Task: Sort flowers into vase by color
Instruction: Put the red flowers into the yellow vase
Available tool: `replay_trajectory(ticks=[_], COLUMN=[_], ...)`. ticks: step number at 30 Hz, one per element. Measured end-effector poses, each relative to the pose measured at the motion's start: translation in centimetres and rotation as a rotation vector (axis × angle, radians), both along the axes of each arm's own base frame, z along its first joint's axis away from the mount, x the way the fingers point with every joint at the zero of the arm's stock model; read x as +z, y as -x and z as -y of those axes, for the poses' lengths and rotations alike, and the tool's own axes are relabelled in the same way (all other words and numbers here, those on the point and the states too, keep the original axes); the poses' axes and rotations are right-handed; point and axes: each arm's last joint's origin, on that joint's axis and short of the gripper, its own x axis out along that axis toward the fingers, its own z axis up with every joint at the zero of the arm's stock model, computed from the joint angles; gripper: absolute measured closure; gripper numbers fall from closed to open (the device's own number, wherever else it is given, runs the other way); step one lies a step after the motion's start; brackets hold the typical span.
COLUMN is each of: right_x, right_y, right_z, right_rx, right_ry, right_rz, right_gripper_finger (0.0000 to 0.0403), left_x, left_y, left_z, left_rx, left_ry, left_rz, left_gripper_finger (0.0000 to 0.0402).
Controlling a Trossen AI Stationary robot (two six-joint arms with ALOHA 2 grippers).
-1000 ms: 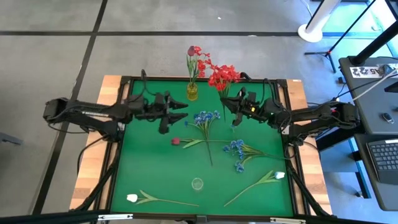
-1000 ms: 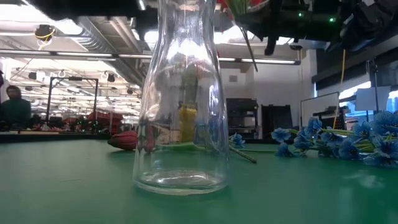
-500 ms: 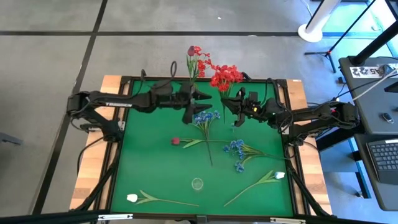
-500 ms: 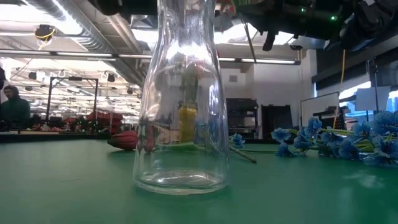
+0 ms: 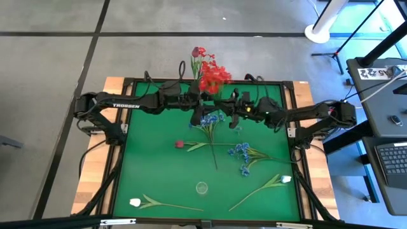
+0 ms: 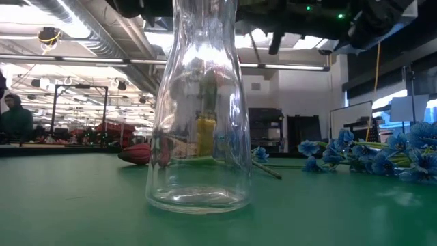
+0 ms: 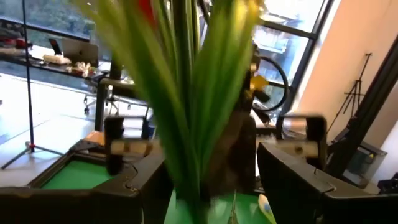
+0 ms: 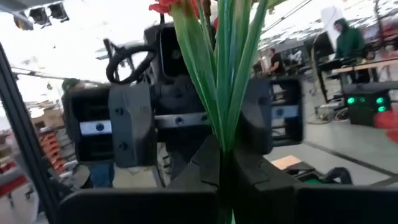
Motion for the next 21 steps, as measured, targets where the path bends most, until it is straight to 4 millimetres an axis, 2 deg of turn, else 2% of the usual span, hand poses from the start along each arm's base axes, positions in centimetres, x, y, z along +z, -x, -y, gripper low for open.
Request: replay_trajectory(ticks=[9,14,21], right_x=[-1.3,-1.2,-0.8], right_y=[-1.0,-0.9,-0.7], right_z=[-0.2,-0.2,-0.2], right_rx=[0.062,0.063,0.055], right_ry=[-0.022,-0.019,0.009], right_rz=[-0.107,-0.108,-0.080], right_gripper_finger=[0.0396,0.0396,0.0396], left_x=[-0.2,-0.4,1.9], left_y=[0.2,0.8,3.0], left_z=[-0.3,-0.9,-0.8], left_rx=[0.017,0.046,0.073], left_ry=[-0.010,0.002,-0.007], left_rz=[-0.041,-0.099,-0.087], left_gripper_finger=[0.0185,0.0185,0.0185])
